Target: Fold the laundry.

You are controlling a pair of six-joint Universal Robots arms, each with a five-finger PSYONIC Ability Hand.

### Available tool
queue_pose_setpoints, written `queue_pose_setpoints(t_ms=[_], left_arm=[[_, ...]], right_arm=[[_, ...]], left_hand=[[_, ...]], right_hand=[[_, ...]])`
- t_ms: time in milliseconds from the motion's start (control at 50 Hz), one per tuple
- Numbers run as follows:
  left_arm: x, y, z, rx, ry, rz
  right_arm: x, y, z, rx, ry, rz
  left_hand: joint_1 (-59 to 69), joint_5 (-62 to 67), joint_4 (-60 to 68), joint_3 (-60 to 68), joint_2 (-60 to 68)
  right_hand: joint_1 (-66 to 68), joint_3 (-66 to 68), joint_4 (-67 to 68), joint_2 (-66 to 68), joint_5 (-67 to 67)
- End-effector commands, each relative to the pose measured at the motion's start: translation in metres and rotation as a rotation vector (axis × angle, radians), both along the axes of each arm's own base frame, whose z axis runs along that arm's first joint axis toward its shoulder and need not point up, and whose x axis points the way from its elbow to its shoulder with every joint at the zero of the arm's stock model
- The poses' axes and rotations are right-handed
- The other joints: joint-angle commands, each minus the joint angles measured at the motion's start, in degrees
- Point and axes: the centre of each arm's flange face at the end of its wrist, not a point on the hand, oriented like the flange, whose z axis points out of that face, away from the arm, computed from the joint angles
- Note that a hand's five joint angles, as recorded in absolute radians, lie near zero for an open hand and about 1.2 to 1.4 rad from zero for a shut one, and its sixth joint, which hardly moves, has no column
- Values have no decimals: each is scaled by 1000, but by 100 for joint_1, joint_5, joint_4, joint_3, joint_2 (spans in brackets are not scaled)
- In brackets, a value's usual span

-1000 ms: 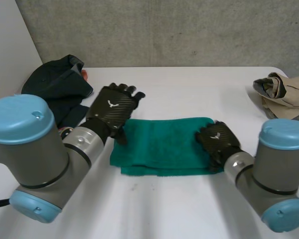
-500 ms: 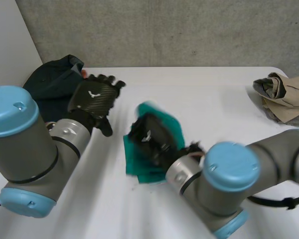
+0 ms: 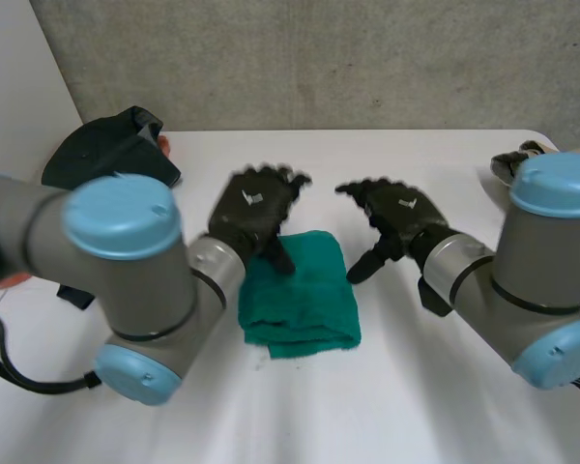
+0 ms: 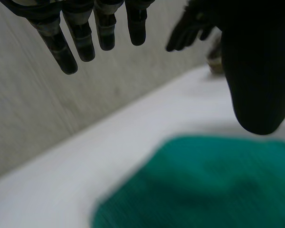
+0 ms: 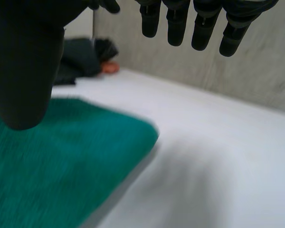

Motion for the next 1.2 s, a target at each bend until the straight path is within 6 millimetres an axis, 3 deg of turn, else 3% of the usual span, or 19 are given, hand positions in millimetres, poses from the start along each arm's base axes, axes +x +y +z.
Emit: queue_pose_setpoints(t_ms=[20, 160, 280, 340, 420, 440, 460, 520, 600, 700, 780, 1040, 1200], left_arm=[[14, 2, -48, 139, -165, 120], [24, 3, -54, 132, -262, 171], [24, 11, -57, 99, -391, 95], [18, 14, -49, 81, -365, 43], [11, 15, -9, 5, -269, -41], [11, 16, 16, -44, -220, -70], [11, 17, 28, -69, -193, -84], [16, 14, 61, -135, -115, -144], [17, 20, 80, -138, -34, -254], [15, 32, 90, -67, 73, -366], [16, 36, 94, -37, 110, -381], [16, 36, 92, -33, 110, -382], [17, 35, 91, -28, 111, -379]], right_arm=[[16, -3, -49, 146, 123, 109], [16, -9, -73, 123, 217, 119], [8, -15, -64, 17, 345, 39], [8, -12, -45, -84, 384, 11], [14, 6, -17, -236, 367, 12], [15, 10, -13, -265, 366, 16], [19, 23, -8, -308, 355, 35], [25, 43, -11, -348, 347, 79], [29, 72, -31, -365, 364, 150], [31, 90, -59, -361, 381, 195], [36, 88, -78, -361, 382, 200], [53, 66, -95, -415, 401, 196], [59, 59, -90, -458, 363, 187]], left_hand=[[416, 264, 375, 308, 352], [449, 297, 409, 341, 385], [450, 298, 409, 342, 386], [466, 314, 426, 358, 402], [215, 63, 175, 107, 151], [14, -138, -26, -94, -50], [-5, -156, -45, -113, -69], [12, -140, -29, -96, -52], [129, -22, 89, 21, 65], [147, -5, 106, 39, 83], [147, -5, 106, 39, 83], [147, -5, 106, 39, 83], [147, -5, 106, 39, 83]], right_hand=[[-279, -236, -249, -232, -277], [-279, -236, -249, -232, -277], [-203, -160, -173, -157, -202], [-220, -177, -190, -173, -218], [-253, -210, -224, -207, -252], [-270, -227, -240, -224, -269], [-279, -236, -249, -232, -277], [-279, -236, -249, -232, -277], [-279, -236, -249, -232, -277], [-279, -236, -249, -232, -277], [-279, -236, -249, -232, -277], [553, 596, 583, 599, 554], [1311, 1354, 1341, 1357, 1312]])
